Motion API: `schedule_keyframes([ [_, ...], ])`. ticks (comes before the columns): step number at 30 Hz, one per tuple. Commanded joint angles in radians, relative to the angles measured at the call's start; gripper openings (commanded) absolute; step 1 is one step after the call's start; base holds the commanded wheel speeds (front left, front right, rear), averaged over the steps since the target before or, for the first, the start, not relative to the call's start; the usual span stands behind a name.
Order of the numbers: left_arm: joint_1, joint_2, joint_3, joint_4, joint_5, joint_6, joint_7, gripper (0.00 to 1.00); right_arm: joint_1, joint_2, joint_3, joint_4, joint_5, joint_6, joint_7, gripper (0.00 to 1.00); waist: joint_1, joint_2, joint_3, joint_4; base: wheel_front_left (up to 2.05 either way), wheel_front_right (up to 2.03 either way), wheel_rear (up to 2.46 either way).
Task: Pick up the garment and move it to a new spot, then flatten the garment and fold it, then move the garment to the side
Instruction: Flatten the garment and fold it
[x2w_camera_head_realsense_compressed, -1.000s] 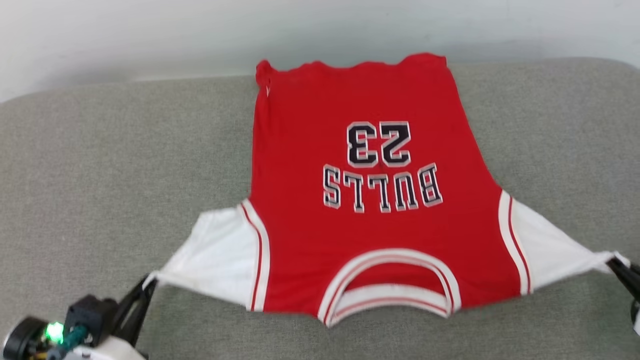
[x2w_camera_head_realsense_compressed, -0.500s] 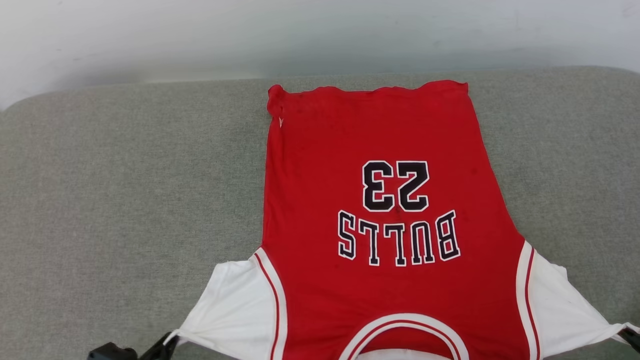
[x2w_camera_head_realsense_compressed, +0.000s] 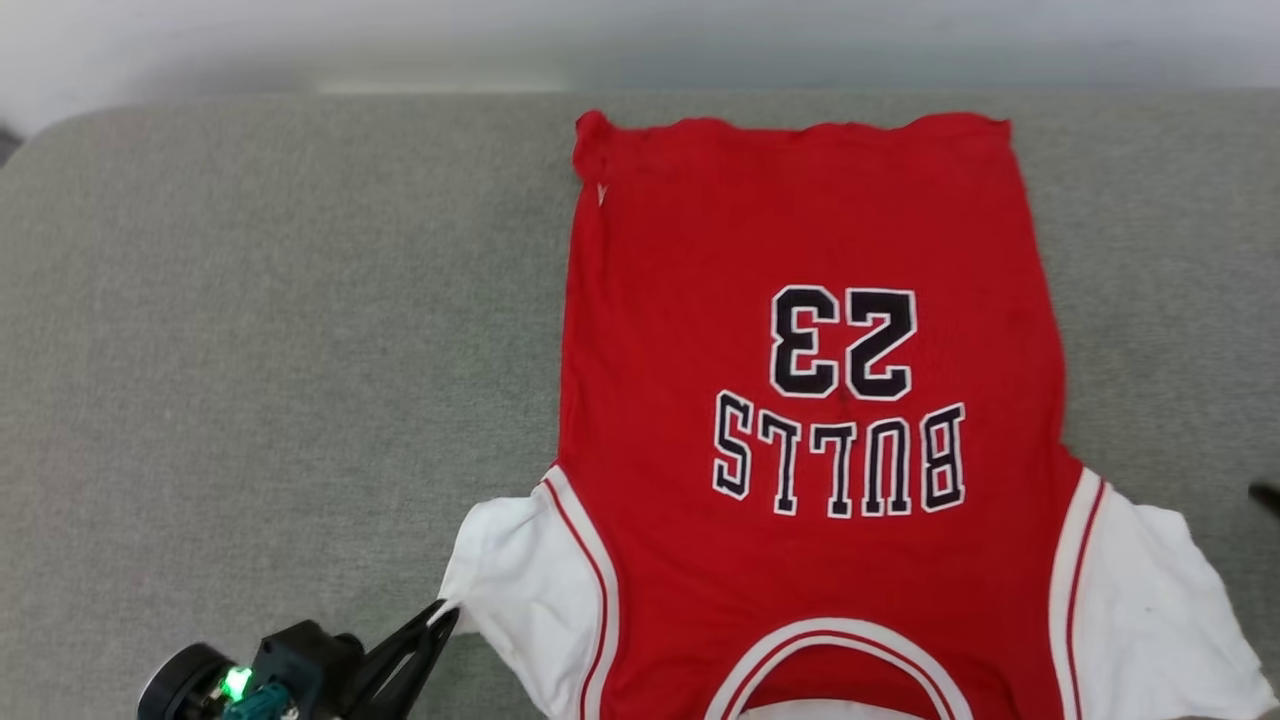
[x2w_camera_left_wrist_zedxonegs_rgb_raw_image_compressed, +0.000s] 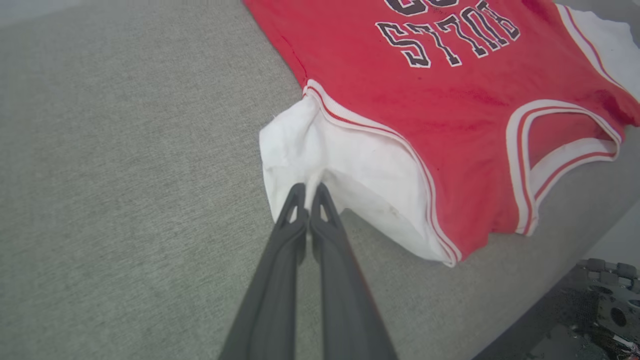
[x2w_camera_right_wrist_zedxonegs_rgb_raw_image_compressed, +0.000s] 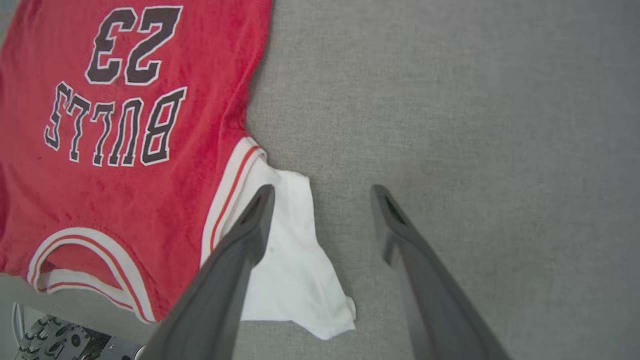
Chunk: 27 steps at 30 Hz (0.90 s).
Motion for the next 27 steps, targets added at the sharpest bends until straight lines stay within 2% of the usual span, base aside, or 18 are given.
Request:
schedule_keyframes([
  [1,-0.017,0.003,-0.006,-0.015,0.007,-0.003,0.010,0.00,-0.044,0.012,-0.012,-0.015,-0.004,0.000,0.020,1.00,-0.0001,0.0000,0.042,0.037,0.00,0.00,0.00],
  [4,-0.054,-0.003,-0.023,-0.067,0.012,-0.009,0.043,0.00,-0.159,0.042,-0.044,-0.035,-0.022,0.000,0.123,1.00,-0.0001,0.0000,0.097,0.079,0.00,0.00,0.00],
  [8,-0.100,-0.017,-0.059,-0.128,0.031,-0.017,0.083,0.00,-0.347,0.049,-0.029,-0.028,-0.081,0.000,0.244,1.00,-0.0001,0.0000,0.174,0.132,0.00,0.00,0.00],
  [15,-0.171,-0.043,-0.113,-0.220,0.058,-0.028,0.133,0.00,-0.682,0.089,-0.048,0.107,-0.232,0.000,0.437,1.00,-0.0001,0.0000,0.298,0.221,0.00,0.00,0.00],
  [18,-0.208,-0.050,-0.135,-0.254,0.080,-0.035,0.146,0.00,-0.804,0.078,-0.071,0.154,-0.304,0.000,0.515,1.00,-0.0001,0.0000,0.355,0.264,0.00,0.00,0.00],
  [21,-0.236,-0.068,-0.160,-0.271,0.092,-0.040,0.145,0.00,-0.892,0.063,-0.086,0.187,-0.368,0.000,0.570,1.00,-0.0001,0.0000,0.406,0.306,0.00,0.00,0.00],
  [27,-0.288,-0.093,-0.197,-0.273,0.105,-0.049,0.138,0.00,-0.999,0.041,-0.110,0.245,-0.480,0.000,0.601,1.00,-0.0001,0.0000,0.466,0.369,0.00,0.00,0.00],
])
